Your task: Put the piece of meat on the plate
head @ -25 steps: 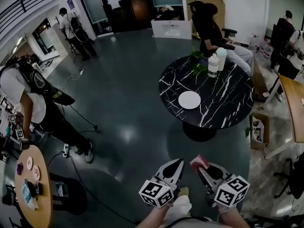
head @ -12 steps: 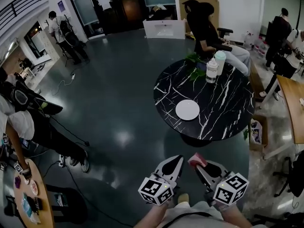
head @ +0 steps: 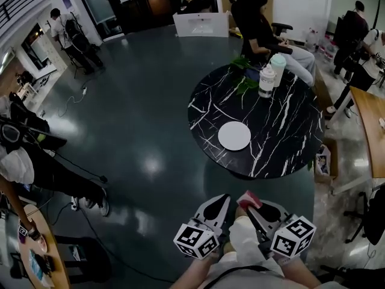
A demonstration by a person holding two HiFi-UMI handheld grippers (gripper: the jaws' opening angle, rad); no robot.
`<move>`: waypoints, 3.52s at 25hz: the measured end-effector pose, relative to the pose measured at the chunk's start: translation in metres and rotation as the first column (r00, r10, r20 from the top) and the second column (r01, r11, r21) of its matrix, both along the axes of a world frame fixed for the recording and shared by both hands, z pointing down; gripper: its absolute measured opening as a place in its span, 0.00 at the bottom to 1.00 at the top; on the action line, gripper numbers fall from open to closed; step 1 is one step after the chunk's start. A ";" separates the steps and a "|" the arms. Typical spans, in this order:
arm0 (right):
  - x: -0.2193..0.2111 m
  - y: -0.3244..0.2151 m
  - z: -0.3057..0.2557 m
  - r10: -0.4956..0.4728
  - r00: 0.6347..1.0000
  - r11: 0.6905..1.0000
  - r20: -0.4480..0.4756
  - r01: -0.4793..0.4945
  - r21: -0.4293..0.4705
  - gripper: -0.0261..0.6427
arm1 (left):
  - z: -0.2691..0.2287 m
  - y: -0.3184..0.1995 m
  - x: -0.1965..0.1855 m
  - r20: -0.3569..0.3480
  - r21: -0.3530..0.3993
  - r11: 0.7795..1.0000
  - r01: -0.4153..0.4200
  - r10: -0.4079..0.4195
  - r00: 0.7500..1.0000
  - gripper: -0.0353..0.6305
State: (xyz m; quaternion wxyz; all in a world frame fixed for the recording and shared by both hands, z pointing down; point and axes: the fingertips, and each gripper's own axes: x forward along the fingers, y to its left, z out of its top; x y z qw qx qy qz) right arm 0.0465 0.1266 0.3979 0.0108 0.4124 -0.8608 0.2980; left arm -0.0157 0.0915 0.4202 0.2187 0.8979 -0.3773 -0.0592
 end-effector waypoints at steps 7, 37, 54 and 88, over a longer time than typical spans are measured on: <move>-0.014 -0.059 0.002 -0.068 0.998 0.998 0.015 0.068 -0.002 0.17 | -0.002 -0.058 -0.015 0.018 0.010 0.998 0.063 -0.063 0.998 0.07; 0.010 -0.230 0.058 -0.123 0.992 0.985 0.008 0.123 -0.117 0.17 | 0.048 -0.225 0.005 0.074 -0.060 0.991 0.119 -0.115 0.991 0.07; 0.003 -0.305 0.151 -0.195 0.975 0.915 -0.103 0.143 -0.378 0.17 | 0.088 -0.317 -0.028 0.154 -0.040 0.985 0.165 -0.157 0.976 0.07; 0.015 -0.344 0.183 -0.373 0.811 0.904 -0.451 0.208 -0.373 0.36 | 0.105 -0.353 -0.023 0.090 -0.051 0.979 0.196 -0.191 0.977 0.07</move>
